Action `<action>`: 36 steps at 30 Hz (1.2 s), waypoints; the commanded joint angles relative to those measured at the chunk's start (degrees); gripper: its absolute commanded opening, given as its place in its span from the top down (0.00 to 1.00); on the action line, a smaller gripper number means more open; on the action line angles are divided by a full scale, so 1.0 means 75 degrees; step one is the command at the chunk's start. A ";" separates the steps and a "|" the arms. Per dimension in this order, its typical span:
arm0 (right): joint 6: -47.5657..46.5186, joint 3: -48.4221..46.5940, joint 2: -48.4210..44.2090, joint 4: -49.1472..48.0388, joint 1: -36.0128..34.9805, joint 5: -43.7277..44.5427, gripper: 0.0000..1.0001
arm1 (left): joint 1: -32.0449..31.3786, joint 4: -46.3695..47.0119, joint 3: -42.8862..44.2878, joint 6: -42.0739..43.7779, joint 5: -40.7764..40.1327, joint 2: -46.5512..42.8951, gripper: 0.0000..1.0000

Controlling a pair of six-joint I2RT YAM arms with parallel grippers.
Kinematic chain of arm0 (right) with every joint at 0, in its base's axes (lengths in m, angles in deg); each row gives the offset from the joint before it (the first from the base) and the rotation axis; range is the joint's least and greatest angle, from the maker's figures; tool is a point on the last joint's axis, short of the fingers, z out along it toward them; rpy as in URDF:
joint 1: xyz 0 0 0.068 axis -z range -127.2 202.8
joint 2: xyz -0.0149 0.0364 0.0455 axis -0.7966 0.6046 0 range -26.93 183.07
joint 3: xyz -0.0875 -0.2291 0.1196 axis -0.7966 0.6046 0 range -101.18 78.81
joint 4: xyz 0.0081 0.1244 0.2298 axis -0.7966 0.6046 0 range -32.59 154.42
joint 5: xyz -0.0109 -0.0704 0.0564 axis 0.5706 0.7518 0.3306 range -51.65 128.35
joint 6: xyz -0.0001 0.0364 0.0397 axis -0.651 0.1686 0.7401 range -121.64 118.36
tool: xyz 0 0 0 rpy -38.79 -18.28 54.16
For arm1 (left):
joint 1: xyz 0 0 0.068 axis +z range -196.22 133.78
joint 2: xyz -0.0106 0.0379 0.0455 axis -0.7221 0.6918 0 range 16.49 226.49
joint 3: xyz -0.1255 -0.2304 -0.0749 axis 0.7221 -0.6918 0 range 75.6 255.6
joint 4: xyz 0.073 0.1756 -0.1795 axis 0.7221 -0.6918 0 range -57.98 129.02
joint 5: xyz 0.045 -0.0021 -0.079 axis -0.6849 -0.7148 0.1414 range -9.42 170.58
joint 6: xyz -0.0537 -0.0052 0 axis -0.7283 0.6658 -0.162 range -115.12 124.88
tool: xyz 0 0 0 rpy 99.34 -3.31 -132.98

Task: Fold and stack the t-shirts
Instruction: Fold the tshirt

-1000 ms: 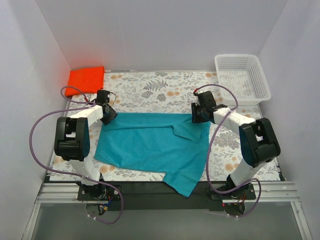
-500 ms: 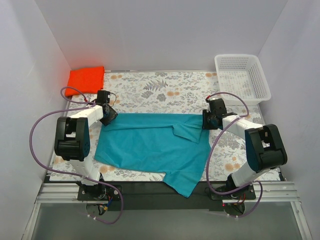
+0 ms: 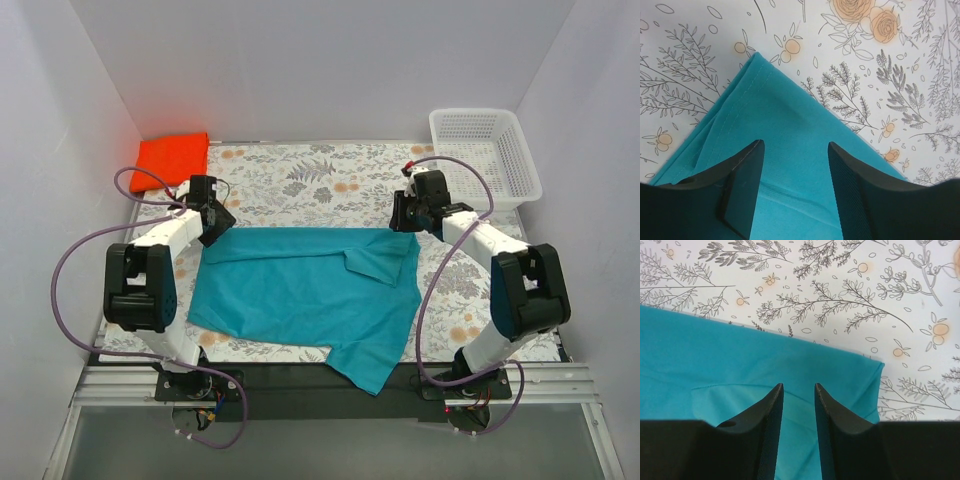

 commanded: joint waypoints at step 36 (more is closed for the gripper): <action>-0.0993 -0.3196 0.1557 0.1127 0.0117 -0.0153 0.45 | -0.0022 -0.1251 0.0922 -0.0293 -0.0372 -0.0692 0.23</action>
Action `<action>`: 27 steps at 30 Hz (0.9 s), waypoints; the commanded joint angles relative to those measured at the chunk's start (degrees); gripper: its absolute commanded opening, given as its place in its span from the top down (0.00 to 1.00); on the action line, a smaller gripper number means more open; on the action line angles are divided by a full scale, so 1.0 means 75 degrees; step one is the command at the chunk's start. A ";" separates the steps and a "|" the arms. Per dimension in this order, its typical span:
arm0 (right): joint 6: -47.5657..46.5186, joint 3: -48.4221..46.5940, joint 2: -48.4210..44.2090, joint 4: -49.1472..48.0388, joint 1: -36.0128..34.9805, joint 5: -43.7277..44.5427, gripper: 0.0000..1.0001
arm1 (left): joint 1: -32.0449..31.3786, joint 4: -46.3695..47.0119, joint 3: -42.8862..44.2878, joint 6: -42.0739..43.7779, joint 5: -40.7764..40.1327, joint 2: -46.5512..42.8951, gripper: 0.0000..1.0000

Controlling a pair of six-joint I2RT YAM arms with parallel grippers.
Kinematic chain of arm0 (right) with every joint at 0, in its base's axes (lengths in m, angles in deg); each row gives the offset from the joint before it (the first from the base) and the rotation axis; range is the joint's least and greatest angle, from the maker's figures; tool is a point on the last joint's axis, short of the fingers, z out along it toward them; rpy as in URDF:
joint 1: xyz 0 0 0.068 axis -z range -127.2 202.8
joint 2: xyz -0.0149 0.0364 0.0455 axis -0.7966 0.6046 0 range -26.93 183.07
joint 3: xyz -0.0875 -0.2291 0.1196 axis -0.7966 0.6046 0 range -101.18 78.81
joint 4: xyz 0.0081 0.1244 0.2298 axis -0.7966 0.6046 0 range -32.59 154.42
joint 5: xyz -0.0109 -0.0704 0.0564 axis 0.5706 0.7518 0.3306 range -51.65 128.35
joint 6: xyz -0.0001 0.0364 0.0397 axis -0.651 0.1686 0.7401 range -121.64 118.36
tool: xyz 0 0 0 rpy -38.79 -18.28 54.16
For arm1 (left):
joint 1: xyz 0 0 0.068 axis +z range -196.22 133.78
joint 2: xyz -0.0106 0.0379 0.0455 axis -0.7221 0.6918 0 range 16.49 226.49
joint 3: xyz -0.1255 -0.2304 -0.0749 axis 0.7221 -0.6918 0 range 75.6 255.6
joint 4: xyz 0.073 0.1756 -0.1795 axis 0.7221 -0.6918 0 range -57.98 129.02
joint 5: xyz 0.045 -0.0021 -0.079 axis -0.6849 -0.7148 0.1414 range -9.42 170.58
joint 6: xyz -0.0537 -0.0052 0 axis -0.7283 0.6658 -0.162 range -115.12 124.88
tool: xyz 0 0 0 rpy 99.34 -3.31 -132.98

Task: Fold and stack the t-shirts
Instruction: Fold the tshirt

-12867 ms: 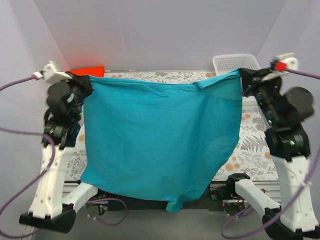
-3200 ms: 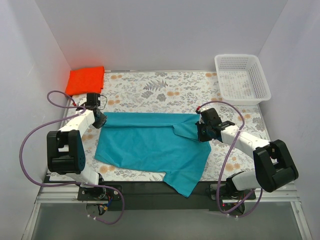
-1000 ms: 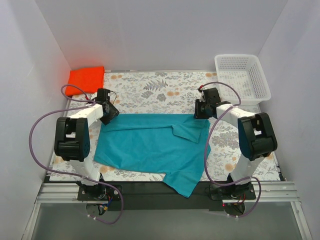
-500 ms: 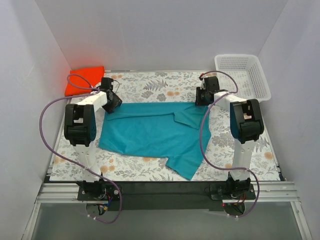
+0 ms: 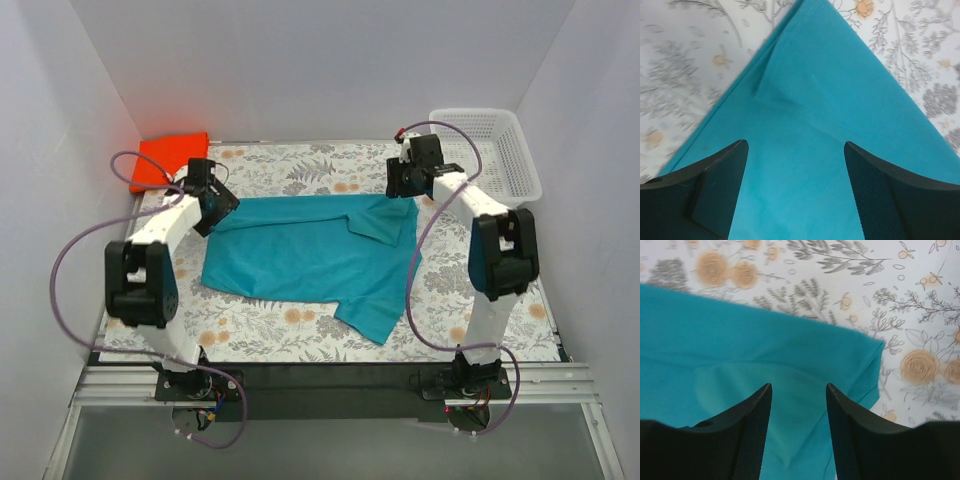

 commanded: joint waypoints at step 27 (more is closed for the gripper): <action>0.1015 0.7120 -0.6779 0.0133 -0.1596 -0.0364 0.45 | -0.0022 -0.1506 -0.2932 -0.1291 -0.1433 -0.2391 0.60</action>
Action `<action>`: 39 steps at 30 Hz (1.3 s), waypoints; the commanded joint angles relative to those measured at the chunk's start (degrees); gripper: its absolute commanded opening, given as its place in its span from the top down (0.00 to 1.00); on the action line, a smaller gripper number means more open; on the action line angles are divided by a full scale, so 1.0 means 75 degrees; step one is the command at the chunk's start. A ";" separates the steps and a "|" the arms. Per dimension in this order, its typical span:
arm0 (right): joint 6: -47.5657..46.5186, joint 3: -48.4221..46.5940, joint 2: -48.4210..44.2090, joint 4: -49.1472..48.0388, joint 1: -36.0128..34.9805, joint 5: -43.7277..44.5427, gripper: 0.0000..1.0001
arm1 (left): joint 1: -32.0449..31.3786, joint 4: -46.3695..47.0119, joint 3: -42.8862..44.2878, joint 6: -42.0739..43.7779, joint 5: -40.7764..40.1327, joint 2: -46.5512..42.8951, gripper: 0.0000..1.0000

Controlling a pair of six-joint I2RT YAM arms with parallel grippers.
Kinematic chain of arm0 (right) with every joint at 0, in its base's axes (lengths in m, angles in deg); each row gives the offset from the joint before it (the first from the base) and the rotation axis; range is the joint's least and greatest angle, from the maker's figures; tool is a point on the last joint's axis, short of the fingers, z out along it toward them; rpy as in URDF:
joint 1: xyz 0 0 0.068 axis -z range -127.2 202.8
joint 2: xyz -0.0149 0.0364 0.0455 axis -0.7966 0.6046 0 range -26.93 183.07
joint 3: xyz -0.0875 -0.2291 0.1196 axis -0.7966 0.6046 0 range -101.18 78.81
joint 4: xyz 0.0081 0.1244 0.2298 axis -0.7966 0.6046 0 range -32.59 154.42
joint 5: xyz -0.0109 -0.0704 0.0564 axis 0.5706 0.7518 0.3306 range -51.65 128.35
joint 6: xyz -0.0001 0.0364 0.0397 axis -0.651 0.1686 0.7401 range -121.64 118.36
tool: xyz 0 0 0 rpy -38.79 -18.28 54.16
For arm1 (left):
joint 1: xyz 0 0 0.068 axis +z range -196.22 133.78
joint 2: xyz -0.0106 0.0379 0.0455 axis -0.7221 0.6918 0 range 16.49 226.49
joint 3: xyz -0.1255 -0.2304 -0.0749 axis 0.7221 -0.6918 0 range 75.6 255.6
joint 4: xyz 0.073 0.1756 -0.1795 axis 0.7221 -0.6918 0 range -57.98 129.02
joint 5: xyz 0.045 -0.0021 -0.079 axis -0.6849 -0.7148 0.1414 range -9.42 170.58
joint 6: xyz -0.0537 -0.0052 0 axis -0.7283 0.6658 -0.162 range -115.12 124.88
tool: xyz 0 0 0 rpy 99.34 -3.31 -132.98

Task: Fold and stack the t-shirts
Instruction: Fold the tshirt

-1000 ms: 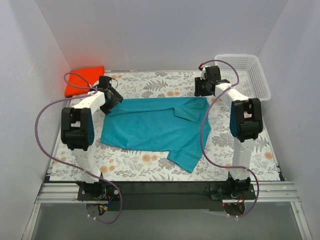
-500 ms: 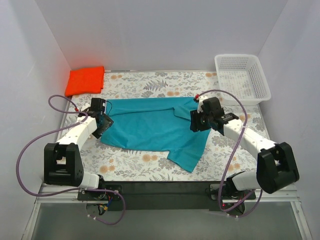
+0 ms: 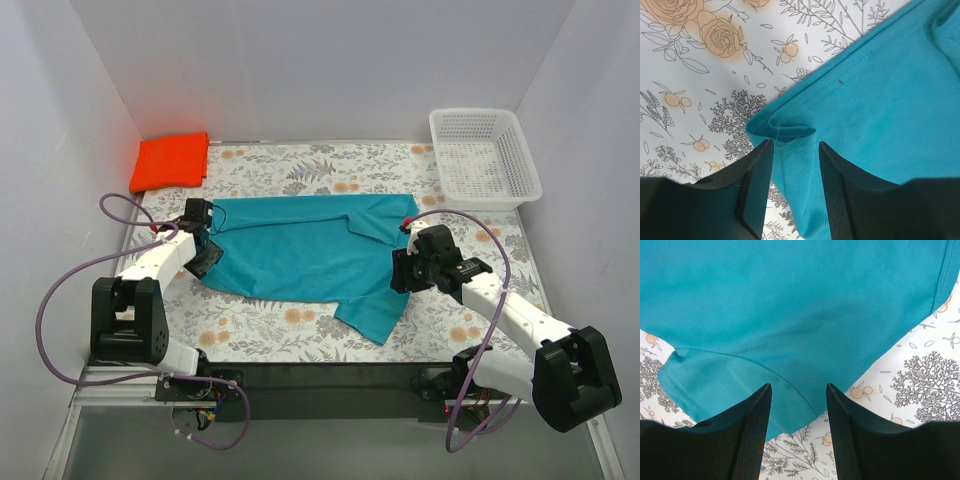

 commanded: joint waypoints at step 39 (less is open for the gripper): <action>0.1734 0.1227 -0.1128 0.0660 -0.0034 -0.1089 0.45 | -0.0069 -0.1574 -0.1509 -0.1366 -0.0574 -0.1931 1.00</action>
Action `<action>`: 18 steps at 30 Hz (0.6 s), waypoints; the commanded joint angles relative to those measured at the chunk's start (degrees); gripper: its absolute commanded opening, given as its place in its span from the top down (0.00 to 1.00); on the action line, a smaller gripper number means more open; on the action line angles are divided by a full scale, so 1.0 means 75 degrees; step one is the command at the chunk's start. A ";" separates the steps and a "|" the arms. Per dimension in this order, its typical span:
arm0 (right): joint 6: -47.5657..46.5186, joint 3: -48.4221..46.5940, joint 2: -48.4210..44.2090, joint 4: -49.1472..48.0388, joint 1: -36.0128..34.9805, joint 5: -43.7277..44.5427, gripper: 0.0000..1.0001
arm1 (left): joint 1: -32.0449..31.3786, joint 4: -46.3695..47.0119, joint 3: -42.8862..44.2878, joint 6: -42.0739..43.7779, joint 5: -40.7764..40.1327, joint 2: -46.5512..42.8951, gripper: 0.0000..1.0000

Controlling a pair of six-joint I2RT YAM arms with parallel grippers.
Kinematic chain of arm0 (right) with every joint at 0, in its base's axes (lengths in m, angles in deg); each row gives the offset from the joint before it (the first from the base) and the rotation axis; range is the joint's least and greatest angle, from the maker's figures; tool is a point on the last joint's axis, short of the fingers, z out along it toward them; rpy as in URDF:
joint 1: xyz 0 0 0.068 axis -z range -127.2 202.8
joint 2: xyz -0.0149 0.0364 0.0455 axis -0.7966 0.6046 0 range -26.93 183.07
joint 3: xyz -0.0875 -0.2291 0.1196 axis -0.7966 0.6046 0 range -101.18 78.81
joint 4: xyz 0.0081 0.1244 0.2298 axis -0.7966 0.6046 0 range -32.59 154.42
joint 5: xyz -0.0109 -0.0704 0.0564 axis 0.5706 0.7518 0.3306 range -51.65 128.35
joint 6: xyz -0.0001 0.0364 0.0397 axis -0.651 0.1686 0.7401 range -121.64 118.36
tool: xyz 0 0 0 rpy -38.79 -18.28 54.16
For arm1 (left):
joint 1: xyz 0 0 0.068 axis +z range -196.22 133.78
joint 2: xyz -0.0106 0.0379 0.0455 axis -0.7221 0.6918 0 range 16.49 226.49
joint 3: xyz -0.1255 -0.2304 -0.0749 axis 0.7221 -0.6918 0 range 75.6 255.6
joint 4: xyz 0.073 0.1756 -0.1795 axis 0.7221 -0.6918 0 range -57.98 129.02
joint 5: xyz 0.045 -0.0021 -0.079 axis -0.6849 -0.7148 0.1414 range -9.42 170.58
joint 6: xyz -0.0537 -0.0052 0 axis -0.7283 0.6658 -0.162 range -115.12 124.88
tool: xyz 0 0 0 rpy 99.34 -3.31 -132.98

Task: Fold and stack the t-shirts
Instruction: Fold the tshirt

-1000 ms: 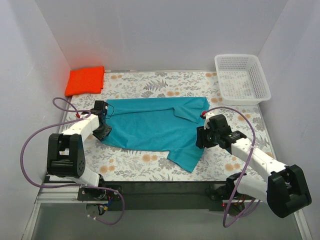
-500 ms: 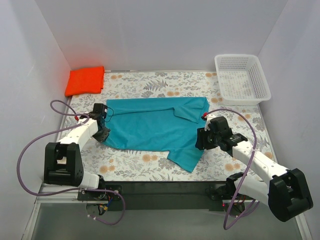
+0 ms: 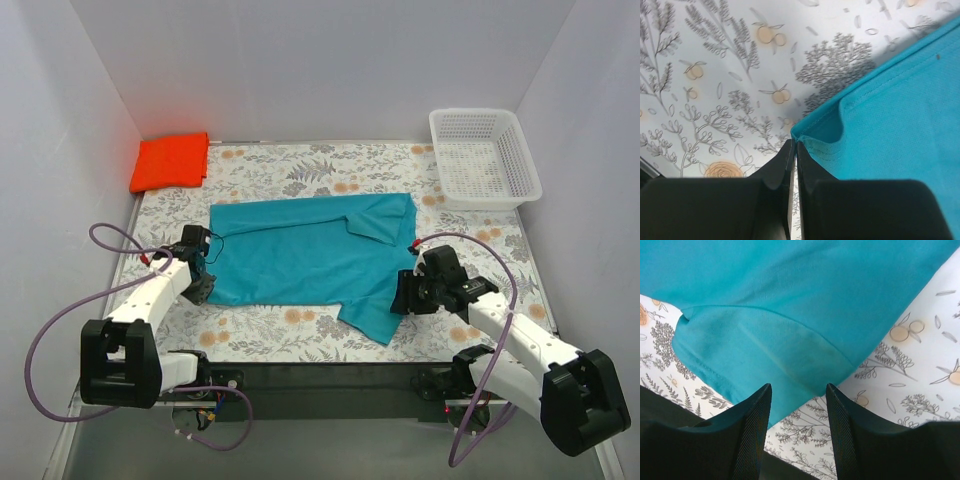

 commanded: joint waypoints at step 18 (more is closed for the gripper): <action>-0.0036 -0.1009 0.0106 0.0282 0.0063 0.1007 0.48 | 0.0262 -0.0835 0.0671 -0.0799 0.0378 -0.1218 0.40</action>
